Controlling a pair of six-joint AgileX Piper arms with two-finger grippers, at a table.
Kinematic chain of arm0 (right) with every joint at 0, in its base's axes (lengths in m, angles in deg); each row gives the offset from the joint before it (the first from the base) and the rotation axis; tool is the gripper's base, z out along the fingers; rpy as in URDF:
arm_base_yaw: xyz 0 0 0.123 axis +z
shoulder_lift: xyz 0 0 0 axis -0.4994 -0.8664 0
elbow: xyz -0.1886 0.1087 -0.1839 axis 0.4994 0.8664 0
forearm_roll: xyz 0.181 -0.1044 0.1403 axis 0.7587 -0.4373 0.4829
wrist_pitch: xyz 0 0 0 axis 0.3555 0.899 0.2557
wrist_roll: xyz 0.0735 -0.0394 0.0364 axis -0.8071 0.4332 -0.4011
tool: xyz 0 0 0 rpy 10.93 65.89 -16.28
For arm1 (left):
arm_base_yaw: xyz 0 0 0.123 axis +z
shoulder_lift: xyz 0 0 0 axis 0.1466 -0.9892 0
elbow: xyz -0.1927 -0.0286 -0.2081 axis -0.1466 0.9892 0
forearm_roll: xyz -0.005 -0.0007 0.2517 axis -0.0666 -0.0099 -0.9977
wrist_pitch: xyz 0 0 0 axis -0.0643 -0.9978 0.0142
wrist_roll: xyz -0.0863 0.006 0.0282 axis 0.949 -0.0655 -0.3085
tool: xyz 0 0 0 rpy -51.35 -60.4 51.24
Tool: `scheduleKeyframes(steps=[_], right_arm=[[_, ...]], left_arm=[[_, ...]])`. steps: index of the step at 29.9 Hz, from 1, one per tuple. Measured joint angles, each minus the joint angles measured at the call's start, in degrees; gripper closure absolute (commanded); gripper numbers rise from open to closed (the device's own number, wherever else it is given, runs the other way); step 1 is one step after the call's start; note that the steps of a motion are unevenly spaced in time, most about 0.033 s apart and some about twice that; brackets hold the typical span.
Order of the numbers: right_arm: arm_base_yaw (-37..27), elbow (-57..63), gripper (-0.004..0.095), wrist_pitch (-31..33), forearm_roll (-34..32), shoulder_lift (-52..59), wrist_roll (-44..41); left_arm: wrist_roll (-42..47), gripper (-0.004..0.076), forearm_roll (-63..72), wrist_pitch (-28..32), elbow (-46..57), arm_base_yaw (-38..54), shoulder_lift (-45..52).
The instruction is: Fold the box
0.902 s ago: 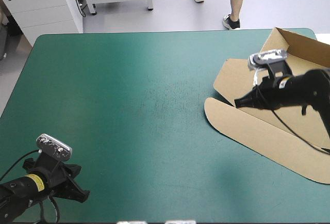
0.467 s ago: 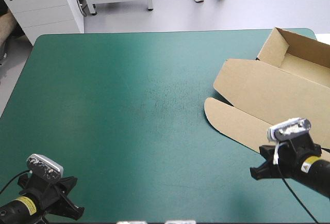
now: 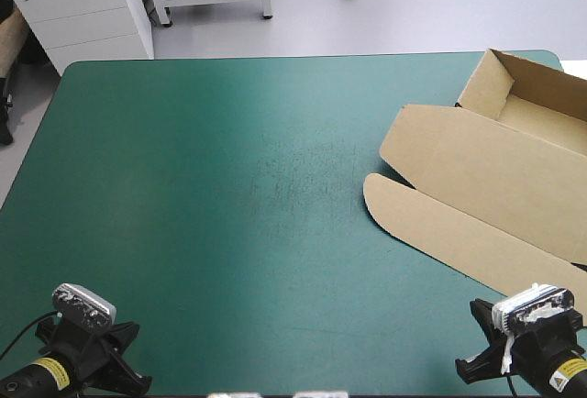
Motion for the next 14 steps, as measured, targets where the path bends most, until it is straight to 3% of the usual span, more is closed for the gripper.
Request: scheduleKeyframes(steps=[14], right_arm=[[0.00, 1.98, 0.0923, -0.45, 0.05, 2.31, 0.00]], left_arm=[[0.00, 0.0731, 0.21, -0.94, 0.51, 0.00, 0.00]])
